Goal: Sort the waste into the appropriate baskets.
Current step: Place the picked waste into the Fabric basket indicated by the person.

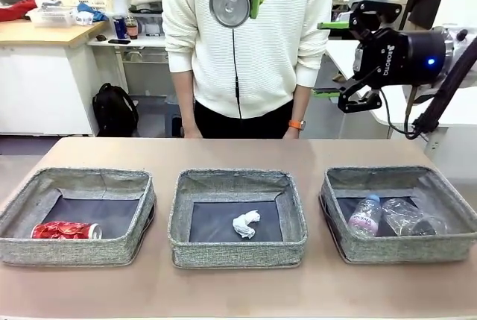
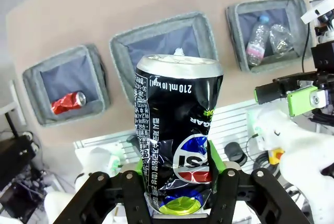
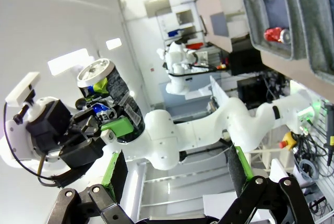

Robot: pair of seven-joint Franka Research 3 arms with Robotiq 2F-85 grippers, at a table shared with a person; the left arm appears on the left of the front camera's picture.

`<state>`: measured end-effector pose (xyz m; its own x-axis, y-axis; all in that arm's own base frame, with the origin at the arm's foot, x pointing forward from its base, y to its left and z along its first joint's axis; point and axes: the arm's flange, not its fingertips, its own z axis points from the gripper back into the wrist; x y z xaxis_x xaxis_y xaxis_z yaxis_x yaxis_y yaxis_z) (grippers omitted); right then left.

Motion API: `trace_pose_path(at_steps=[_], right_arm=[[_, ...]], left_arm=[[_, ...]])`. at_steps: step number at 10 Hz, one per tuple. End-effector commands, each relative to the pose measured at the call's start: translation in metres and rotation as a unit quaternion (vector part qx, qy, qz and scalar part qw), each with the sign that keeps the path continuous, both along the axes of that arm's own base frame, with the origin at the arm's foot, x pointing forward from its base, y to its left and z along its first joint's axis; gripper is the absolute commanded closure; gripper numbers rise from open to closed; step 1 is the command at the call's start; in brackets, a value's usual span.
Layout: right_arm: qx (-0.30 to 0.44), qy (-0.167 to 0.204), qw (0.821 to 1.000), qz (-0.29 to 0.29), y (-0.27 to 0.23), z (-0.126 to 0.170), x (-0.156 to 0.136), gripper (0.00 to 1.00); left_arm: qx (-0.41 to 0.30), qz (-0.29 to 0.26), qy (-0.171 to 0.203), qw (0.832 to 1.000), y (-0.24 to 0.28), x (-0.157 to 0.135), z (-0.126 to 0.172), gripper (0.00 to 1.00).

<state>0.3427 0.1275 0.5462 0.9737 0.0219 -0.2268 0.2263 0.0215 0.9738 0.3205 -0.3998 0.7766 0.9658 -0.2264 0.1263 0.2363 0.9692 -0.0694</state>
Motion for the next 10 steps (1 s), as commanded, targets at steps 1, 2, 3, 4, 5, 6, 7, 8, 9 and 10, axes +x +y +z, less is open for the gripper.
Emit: trace_pose_path(at_steps=[1, 2, 3, 4, 5, 6, 7, 8, 9, 10], right_arm=[[0.01, -0.002, 1.0, -0.006, 0.0024, 0.0022, 0.0004, 0.0], [0.01, -0.002, 1.0, -0.006, 0.0024, 0.0022, 0.0004, 0.0], [0.01, -0.002, 1.0, -0.006, 0.0024, 0.0022, 0.0004, 0.0], [0.01, -0.002, 1.0, -0.006, 0.0024, 0.0022, 0.0004, 0.0], [0.01, -0.002, 1.0, -0.006, 0.0024, 0.0022, 0.0004, 0.0], [0.01, -0.002, 1.0, -0.006, 0.0024, 0.0022, 0.0004, 0.0], [0.01, -0.002, 1.0, -0.006, 0.0024, 0.0022, 0.0004, 0.0], [0.01, -0.002, 1.0, -0.006, 0.0024, 0.0022, 0.0004, 0.0], [0.01, -0.002, 1.0, -0.006, 0.0024, 0.0022, 0.0004, 0.0], [0.01, -0.002, 1.0, -0.006, 0.0024, 0.0022, 0.0004, 0.0]], left_arm=[[0.001, 0.0, 0.002, 1.0, 0.0081, -0.0027, -0.0019, 0.56], [0.001, 0.0, 0.002, 1.0, 0.0081, -0.0027, -0.0019, 0.56], [0.001, 0.0, 0.002, 1.0, 0.0081, -0.0027, -0.0019, 0.56], [0.001, 0.0, 0.002, 1.0, 0.0081, -0.0027, -0.0019, 0.56], [0.001, 0.0, 0.002, 1.0, 0.0081, -0.0027, -0.0019, 0.56], [0.001, 0.0, 0.002, 1.0, 0.0081, -0.0027, -0.0019, 0.56], [0.001, 0.0, 0.002, 1.0, 0.0081, -0.0027, -0.0019, 0.56], [0.001, 0.0, 0.002, 1.0, 0.0081, -0.0027, -0.0019, 0.56], [0.001, 0.0, 0.002, 1.0, 0.0081, -0.0027, -0.0019, 0.56], [0.001, 0.0, 0.002, 1.0, 0.0081, -0.0027, -0.0019, 0.56]])
